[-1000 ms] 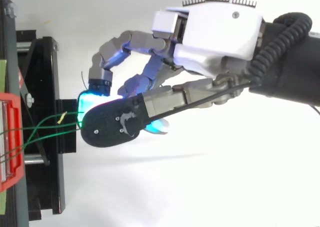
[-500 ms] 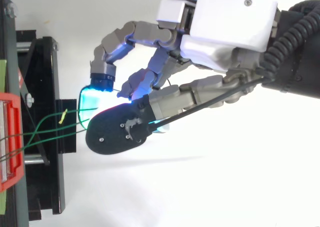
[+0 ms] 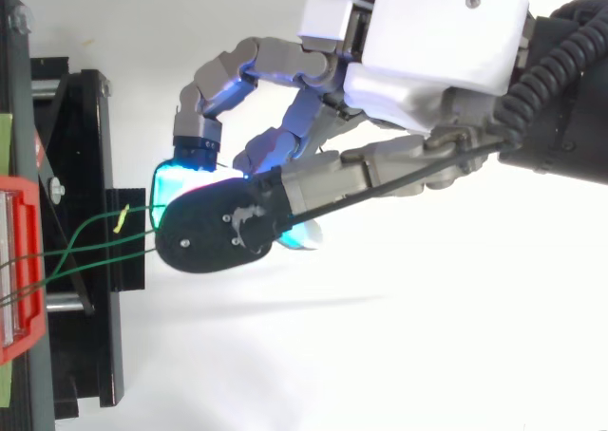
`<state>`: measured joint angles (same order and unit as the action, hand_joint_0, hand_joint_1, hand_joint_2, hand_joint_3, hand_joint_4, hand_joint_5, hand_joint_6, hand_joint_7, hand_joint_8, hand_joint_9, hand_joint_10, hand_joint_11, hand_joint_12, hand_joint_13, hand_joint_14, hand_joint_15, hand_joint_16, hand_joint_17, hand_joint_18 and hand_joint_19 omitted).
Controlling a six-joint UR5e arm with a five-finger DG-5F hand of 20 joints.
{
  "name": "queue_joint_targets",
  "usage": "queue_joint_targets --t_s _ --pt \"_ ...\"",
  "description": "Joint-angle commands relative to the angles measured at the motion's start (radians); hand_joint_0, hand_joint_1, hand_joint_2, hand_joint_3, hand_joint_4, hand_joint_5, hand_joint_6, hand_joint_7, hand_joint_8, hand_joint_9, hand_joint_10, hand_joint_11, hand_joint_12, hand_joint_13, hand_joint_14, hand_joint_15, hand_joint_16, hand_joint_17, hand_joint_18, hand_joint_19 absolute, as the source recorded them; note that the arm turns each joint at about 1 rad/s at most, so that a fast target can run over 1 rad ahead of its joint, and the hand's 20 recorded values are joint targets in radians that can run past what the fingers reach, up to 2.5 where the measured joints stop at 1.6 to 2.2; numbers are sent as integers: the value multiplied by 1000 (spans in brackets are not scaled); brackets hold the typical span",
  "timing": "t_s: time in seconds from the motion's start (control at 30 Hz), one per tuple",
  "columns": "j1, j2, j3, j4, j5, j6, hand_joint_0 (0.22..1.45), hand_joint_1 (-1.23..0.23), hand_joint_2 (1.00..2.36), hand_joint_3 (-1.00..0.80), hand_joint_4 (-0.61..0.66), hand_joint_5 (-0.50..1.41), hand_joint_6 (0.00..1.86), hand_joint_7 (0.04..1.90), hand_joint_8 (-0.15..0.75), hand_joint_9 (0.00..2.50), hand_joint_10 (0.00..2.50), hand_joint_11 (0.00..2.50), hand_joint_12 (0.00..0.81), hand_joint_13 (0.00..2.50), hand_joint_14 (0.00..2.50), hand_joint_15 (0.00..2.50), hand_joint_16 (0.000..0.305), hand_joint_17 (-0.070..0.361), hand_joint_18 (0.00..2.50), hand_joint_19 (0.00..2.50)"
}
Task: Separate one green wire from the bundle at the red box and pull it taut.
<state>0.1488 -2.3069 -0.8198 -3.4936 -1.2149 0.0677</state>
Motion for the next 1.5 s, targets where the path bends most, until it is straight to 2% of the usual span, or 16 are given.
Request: queue_joint_targets --t_s 0.0,0.2,0.33,0.5,1.07,1.2,1.27,1.33,1.43,1.47 --pt "0 0 -1 -1 0 0 555 -573 1011 -370 119 -151 902 923 277 1293 4 1555 355 719 22 600 48 107 559 569" --pt "-2 0 -1 -1 0 0 562 -577 1014 -310 110 -150 898 934 277 1287 5 1524 353 713 24 592 47 106 552 572" --pt "-2 0 -1 -1 0 0 570 -689 1019 -219 102 -149 898 957 281 1282 5 1526 356 715 23 595 47 106 551 574" --pt "-2 0 -1 1 0 -2 583 -744 1018 -223 90 -153 902 942 271 1257 8 1496 350 713 22 588 47 105 555 574" --pt "-2 0 -1 -2 2 0 632 -885 1005 -438 85 -156 901 919 269 1212 12 1398 335 704 21 565 46 103 565 556" --pt "-2 0 -1 1 0 0 584 -950 1000 -500 99 -154 898 924 267 1162 17 1315 335 692 21 553 46 104 568 562" --pt "-2 0 -1 1 0 0 554 -915 1000 -500 108 -152 898 909 278 1152 18 1288 340 694 22 543 47 106 576 550" --pt "-2 0 -1 1 0 0 508 -685 1000 -500 109 -143 891 900 297 1168 18 1250 349 703 20 542 49 111 591 556" --pt "-2 0 -1 1 0 0 544 -506 1000 -500 95 -138 882 929 279 1161 21 1220 339 696 21 551 47 106 570 565" --pt "-2 0 -1 1 0 0 557 -499 1000 -500 101 -138 880 947 277 1159 21 1220 336 693 21 550 47 105 564 568"
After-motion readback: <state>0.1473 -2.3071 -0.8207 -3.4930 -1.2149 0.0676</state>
